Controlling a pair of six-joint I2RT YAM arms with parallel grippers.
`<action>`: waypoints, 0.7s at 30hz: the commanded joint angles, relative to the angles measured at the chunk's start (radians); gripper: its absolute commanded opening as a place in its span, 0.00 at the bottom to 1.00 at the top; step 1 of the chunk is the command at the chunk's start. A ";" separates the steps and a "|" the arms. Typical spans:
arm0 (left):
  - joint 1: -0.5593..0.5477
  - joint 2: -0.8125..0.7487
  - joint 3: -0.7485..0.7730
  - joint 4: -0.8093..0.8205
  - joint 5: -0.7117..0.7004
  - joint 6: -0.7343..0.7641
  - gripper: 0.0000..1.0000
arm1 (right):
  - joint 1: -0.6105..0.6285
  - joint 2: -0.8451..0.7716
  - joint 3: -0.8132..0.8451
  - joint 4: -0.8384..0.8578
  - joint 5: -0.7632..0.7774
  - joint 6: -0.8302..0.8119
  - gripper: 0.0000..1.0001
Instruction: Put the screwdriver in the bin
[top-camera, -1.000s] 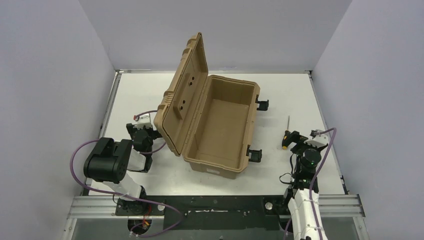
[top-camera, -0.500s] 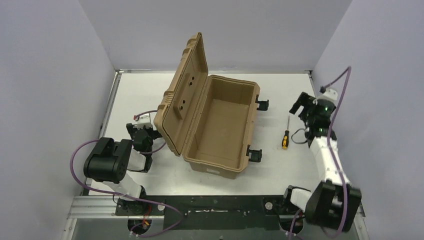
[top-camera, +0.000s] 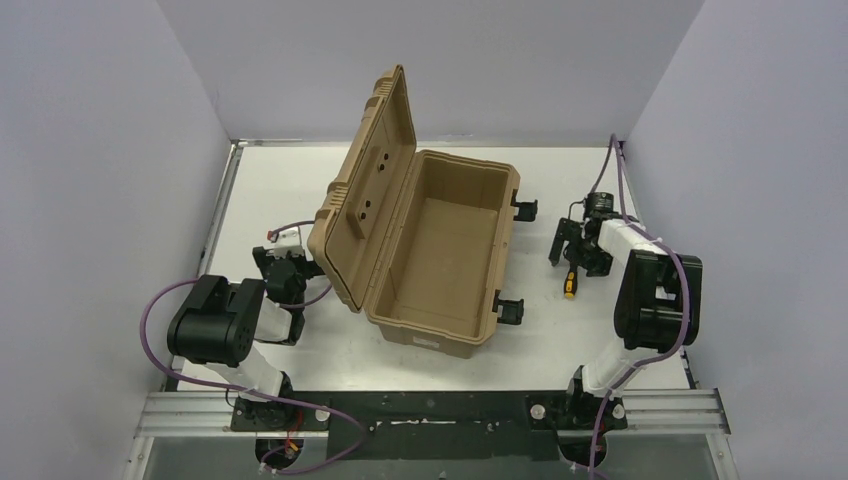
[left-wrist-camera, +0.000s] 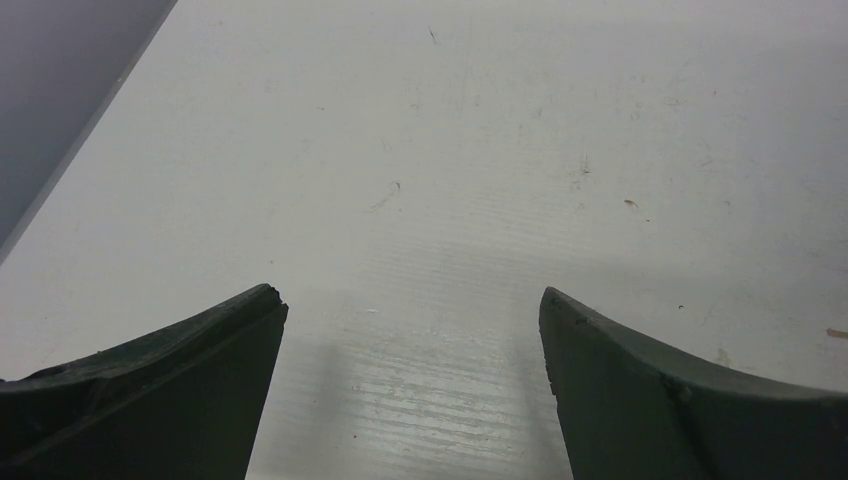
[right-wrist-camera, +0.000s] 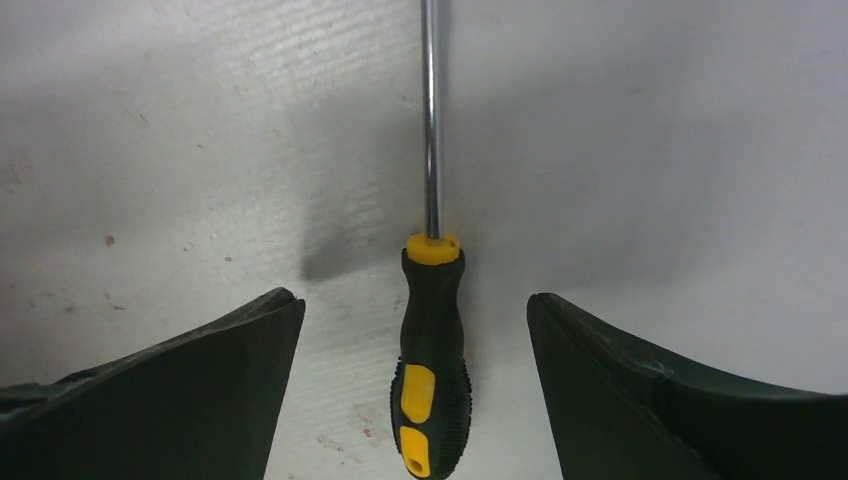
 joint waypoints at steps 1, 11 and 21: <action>0.003 -0.003 0.025 0.040 0.001 0.003 0.97 | 0.025 0.055 0.019 -0.043 0.056 -0.007 0.82; 0.004 -0.003 0.025 0.040 0.002 0.004 0.97 | 0.042 0.047 0.093 -0.109 0.091 -0.015 0.00; 0.005 -0.001 0.025 0.044 0.004 0.004 0.97 | 0.118 -0.015 0.708 -0.474 0.043 0.030 0.00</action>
